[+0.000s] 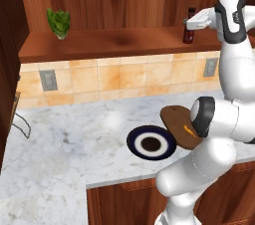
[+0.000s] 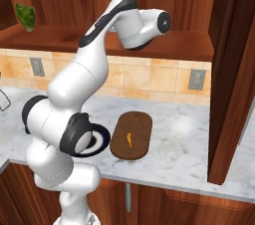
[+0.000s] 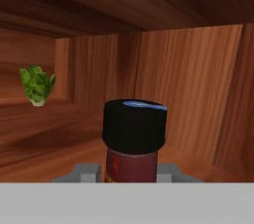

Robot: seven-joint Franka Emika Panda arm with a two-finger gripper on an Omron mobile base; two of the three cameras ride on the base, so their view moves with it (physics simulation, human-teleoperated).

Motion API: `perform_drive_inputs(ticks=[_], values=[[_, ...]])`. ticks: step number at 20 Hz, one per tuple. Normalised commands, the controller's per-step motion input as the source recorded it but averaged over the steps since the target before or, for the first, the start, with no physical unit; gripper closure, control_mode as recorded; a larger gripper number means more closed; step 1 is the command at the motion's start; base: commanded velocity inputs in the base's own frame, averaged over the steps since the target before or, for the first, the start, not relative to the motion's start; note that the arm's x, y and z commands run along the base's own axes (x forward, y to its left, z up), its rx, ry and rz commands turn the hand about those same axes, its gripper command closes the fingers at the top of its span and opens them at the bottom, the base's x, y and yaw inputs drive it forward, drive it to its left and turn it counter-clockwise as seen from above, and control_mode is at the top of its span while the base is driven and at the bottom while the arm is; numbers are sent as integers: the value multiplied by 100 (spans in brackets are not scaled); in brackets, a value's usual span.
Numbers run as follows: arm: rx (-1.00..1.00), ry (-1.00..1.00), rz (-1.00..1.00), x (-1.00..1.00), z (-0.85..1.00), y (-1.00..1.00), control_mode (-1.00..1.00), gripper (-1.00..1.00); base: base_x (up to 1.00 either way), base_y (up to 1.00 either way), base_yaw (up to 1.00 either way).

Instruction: Pick the shrimp from the plate and place it on the cutting board. Then pick the condiment bottle from the cabinet and place it next to the cutting board.

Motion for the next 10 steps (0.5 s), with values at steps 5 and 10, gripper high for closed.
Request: perform_drive_inputs(ticks=[5, 10], values=[[0, 0, 0, 0, 0, 0, -100, 100, 0, 0, 0], [0, 0, 0, 0, 5, 0, -100, 100, 0, 0, 0]])
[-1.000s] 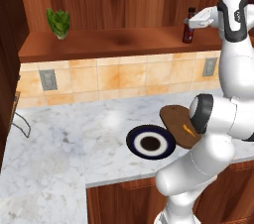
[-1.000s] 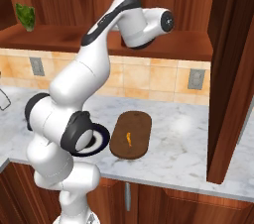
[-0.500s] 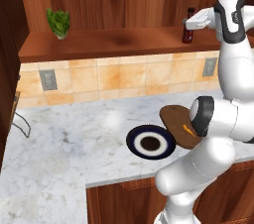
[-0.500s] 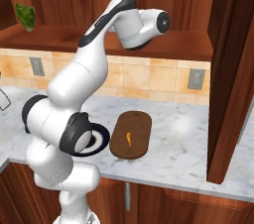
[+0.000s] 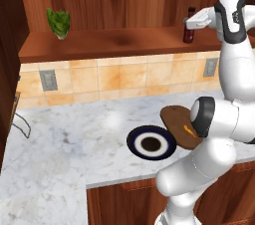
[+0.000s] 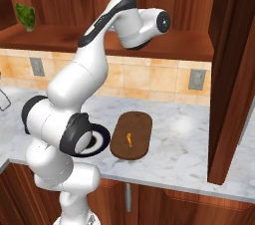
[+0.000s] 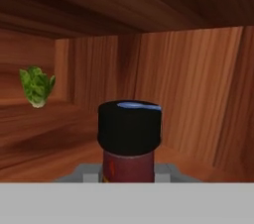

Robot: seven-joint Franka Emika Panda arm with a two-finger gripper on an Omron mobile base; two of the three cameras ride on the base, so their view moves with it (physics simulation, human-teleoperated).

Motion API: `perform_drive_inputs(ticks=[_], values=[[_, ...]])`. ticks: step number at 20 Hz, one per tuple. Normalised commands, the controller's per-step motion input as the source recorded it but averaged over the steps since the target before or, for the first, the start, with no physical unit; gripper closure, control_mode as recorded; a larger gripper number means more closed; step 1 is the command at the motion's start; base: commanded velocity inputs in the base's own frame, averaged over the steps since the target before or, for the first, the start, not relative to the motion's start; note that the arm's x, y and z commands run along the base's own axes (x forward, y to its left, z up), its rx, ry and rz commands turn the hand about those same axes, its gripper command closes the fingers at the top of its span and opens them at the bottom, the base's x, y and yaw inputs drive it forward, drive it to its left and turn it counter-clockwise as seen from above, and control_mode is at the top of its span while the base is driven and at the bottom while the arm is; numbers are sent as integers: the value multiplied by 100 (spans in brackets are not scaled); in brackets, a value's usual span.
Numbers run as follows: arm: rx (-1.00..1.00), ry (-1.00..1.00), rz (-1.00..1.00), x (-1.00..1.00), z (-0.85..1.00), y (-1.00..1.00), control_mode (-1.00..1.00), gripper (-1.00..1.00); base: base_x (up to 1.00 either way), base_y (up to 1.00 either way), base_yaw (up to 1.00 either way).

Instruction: Pick the shrimp from the plate and place it on the cutting board. Then pick the condiment bottle from the cabinet and place it next to the cutting board.

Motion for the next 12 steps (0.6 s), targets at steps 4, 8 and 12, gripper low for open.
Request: perform_drive_inputs(ticks=[4, 8, 12], values=[[0, 0, 0, 0, 14, -4, -100, 100, 0, 0, 0], [0, 0, 0, -1, 20, -8, -100, 100, 0, 0, 0], [0, 0, 0, -9, 6, -11, -100, 100, 0, 0, 0]])
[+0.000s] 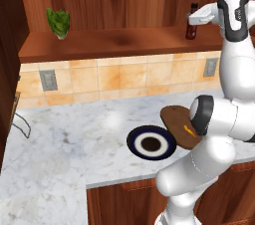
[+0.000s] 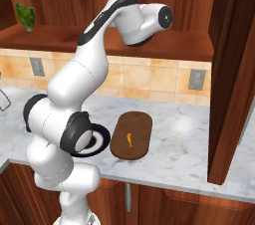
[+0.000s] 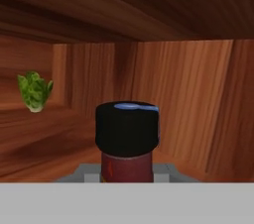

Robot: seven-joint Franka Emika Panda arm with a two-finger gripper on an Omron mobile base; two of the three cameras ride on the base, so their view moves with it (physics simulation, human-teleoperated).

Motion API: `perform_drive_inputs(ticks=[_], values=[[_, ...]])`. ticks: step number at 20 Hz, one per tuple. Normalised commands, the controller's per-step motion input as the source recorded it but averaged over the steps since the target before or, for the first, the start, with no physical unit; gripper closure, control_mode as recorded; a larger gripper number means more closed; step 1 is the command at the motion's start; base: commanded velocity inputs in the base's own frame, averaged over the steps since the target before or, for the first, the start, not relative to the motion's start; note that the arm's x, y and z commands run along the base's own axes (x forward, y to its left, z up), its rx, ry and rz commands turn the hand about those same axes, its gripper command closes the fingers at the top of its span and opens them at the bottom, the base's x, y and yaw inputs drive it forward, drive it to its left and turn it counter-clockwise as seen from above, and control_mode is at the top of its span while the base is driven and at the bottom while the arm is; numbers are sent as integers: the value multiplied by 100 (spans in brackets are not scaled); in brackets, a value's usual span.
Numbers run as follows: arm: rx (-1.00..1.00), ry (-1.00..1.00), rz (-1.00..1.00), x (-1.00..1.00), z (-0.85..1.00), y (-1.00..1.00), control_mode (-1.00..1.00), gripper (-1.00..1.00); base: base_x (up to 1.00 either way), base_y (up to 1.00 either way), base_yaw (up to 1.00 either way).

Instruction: Pick the shrimp from the plate and place it on the cutting board. Then pick the condiment bottle from the cabinet and place it next to the cutting board.

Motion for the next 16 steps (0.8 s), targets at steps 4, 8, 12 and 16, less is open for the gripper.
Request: perform_drive_inputs(ticks=[4, 8, 12, 16], values=[[1, 0, 0, -14, -1, -9, -100, 100, 0, 0, 0], [1, 0, 0, -22, -3, -5, -100, 100, 0, 0, 0], [0, 0, 0, -35, -2, -2, -100, 100, 0, 0, 0], [0, 0, 0, -42, 0, 0, -100, 100, 0, 0, 0]])
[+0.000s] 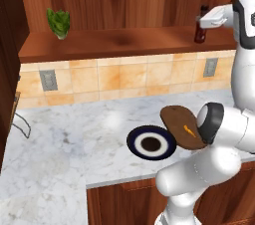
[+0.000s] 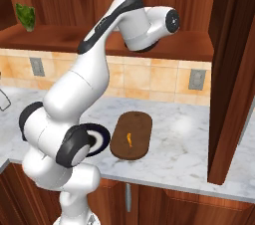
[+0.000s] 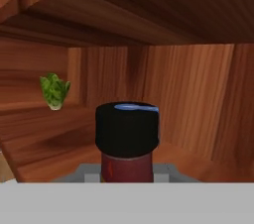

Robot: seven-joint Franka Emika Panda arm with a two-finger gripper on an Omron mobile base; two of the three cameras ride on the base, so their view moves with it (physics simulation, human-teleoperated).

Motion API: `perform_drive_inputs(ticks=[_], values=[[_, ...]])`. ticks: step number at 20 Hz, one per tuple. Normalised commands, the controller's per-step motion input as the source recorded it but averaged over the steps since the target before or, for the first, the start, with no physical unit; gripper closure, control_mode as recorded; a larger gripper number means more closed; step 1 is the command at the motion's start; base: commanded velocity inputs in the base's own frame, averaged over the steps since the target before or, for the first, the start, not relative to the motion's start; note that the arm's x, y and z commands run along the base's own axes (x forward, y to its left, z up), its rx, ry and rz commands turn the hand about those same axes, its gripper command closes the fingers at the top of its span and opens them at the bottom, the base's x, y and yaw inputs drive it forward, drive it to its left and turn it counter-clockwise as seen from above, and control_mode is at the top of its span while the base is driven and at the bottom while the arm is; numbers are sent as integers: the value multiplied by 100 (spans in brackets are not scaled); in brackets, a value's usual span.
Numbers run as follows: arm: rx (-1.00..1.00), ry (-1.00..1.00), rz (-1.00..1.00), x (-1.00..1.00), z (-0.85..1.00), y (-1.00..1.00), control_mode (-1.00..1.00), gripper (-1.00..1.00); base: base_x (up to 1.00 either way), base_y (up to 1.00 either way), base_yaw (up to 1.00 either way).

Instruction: Pick the shrimp from the plate and place it on the cutting board. Then pick the condiment bottle from the cabinet and place it next to the cutting board.

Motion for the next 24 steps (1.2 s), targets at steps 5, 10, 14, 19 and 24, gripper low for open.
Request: perform_drive_inputs(ticks=[5, 10, 14, 19, 24], values=[[0, 0, 0, -43, 0, 0, -100, 100, 0, 0, 0], [0, 0, 0, -44, 0, 0, -100, 100, 0, 0, 0], [0, 0, 0, -40, 0, 0, -100, 100, 0, 0, 0], [0, 1, 0, -37, 0, 0, -100, 100, 0, 0, 0], [0, 2, 0, -32, 0, 0, -100, 100, 0, 0, 0]])
